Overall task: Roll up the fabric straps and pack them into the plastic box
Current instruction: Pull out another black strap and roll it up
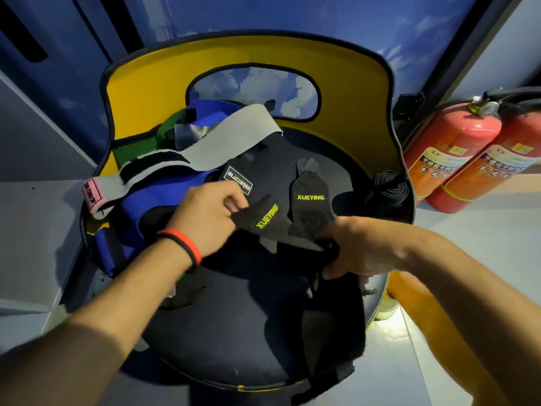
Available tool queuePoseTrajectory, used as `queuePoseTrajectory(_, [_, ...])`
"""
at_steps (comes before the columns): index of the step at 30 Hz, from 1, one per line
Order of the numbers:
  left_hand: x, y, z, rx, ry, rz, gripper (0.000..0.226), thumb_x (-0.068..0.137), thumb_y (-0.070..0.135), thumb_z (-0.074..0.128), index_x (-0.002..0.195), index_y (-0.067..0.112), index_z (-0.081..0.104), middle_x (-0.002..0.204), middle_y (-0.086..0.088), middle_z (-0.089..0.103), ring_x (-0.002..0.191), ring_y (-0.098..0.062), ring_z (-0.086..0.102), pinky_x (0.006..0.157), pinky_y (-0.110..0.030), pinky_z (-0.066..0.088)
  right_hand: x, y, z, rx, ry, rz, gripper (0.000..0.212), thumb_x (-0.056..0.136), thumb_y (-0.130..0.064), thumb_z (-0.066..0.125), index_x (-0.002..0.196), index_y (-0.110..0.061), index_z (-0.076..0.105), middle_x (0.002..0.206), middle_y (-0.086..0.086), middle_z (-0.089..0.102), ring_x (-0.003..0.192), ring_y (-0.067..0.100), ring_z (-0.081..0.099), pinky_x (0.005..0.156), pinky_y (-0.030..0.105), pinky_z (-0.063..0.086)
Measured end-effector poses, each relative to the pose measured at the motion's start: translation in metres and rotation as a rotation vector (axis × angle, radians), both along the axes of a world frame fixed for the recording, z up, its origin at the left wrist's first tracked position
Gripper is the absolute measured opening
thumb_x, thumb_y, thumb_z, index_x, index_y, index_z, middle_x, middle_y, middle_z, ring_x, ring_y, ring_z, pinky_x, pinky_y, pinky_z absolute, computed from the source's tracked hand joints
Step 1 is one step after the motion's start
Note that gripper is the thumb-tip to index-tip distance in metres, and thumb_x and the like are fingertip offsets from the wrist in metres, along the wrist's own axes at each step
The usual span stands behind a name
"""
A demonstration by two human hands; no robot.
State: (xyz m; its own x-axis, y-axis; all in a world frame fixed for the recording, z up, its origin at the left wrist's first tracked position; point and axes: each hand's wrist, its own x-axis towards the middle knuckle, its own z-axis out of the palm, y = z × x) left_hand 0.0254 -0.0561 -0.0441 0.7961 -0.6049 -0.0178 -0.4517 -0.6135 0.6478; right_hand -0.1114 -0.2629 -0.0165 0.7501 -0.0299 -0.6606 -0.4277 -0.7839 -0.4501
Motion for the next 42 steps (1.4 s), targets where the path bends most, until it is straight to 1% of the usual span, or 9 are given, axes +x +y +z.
queuePoseTrajectory(4, [-0.001, 0.0, 0.005, -0.171, -0.156, -0.06, 0.034, 0.077, -0.01, 0.069, 0.088, 0.021, 0.071, 0.093, 0.01, 0.066, 0.088, -0.004, 0.062, 0.077, -0.009, 0.045, -0.018, -0.001, 0.011, 0.297, 0.021, 0.005, 0.028, 0.082, -0.019, 0.082, 0.107, -0.015, 0.068, 0.094, 0.022, 0.074, 0.08, 0.044, 0.072, 0.064, 0.053, 0.06])
queuePoseTrajectory(10, [-0.001, -0.006, -0.001, -0.375, -0.018, -0.064, 0.029, 0.083, -0.001, 0.072, 0.097, 0.024, 0.07, 0.102, 0.011, 0.072, 0.104, -0.009, 0.067, 0.096, -0.027, 0.052, -0.011, 0.012, -0.018, -0.108, -0.124, 0.171, 0.036, 0.088, -0.046, 0.073, 0.115, -0.025, 0.061, 0.097, -0.002, 0.068, 0.083, 0.02, 0.064, 0.069, 0.032, 0.053])
queuePoseTrajectory(16, [-0.005, -0.014, -0.006, -0.473, 0.194, -0.056, 0.026, 0.084, 0.008, 0.079, 0.095, 0.029, 0.068, 0.092, 0.008, 0.075, 0.089, -0.01, 0.071, 0.083, -0.025, 0.057, -0.003, 0.017, -0.018, 0.03, -0.307, -0.002, 0.033, 0.089, -0.048, 0.072, 0.112, -0.028, 0.061, 0.104, -0.005, 0.07, 0.096, 0.016, 0.065, 0.082, 0.032, 0.051])
queuePoseTrajectory(21, [-0.005, -0.019, -0.007, -0.642, 0.392, -0.068, 0.022, 0.084, 0.004, 0.076, 0.1, 0.019, 0.069, 0.096, 0.005, 0.076, 0.096, -0.013, 0.072, 0.084, -0.026, 0.055, 0.001, 0.024, -0.016, 0.502, -0.385, -0.292, 0.018, 0.093, -0.037, 0.073, 0.106, -0.025, 0.07, 0.096, -0.007, 0.075, 0.091, 0.011, 0.071, 0.087, 0.035, 0.057])
queuePoseTrajectory(24, [-0.007, -0.02, -0.01, -0.736, 0.511, -0.022, 0.025, 0.078, 0.016, 0.078, 0.102, 0.015, 0.07, 0.103, -0.004, 0.076, 0.104, -0.021, 0.07, 0.093, -0.035, 0.055, 0.002, 0.031, -0.012, 0.787, -0.385, -0.456, 0.019, 0.098, -0.021, 0.066, 0.109, -0.007, 0.071, 0.097, 0.012, 0.074, 0.087, 0.022, 0.068, 0.08, 0.037, 0.054])
queuePoseTrajectory(29, [-0.008, -0.022, -0.012, -0.713, 0.637, 0.027, 0.023, 0.079, 0.015, 0.08, 0.101, 0.017, 0.071, 0.105, -0.008, 0.076, 0.104, -0.024, 0.07, 0.093, -0.042, 0.056, 0.005, 0.038, -0.021, 0.822, -0.403, -0.721, 0.018, 0.097, -0.016, 0.066, 0.107, -0.003, 0.073, 0.109, 0.027, 0.072, 0.088, 0.033, 0.067, 0.081, 0.045, 0.05])
queuePoseTrajectory(34, [-0.012, -0.023, -0.012, -0.612, 0.697, 0.031, 0.028, 0.086, 0.005, 0.076, 0.105, 0.024, 0.069, 0.096, 0.002, 0.072, 0.088, -0.006, 0.07, 0.067, -0.022, 0.055, 0.006, 0.035, -0.02, 0.961, -0.45, -0.902, 0.021, 0.098, -0.017, 0.065, 0.111, -0.003, 0.073, 0.11, 0.024, 0.073, 0.105, 0.043, 0.07, 0.09, 0.048, 0.057])
queuePoseTrajectory(39, [-0.016, -0.027, -0.01, -0.704, 0.788, 0.082, 0.018, 0.095, 0.005, 0.061, 0.102, 0.02, 0.069, 0.09, -0.002, 0.074, 0.083, -0.01, 0.069, 0.064, -0.026, 0.057, 0.008, 0.034, -0.019, 1.152, -0.367, -0.848, 0.059, 0.094, -0.038, 0.065, 0.132, 0.005, 0.055, 0.129, 0.04, 0.054, 0.11, 0.044, 0.058, 0.094, 0.056, 0.051])
queuePoseTrajectory(42, [-0.014, -0.028, -0.011, -0.753, 0.791, 0.102, 0.012, 0.094, 0.006, 0.062, 0.094, 0.017, 0.069, 0.09, -0.008, 0.072, 0.081, -0.016, 0.068, 0.07, -0.029, 0.056, 0.01, 0.036, -0.014, 1.318, -0.337, -0.854, 0.04, 0.093, -0.034, 0.053, 0.102, 0.003, 0.067, 0.095, 0.02, 0.063, 0.092, 0.032, 0.058, 0.08, 0.04, 0.056])
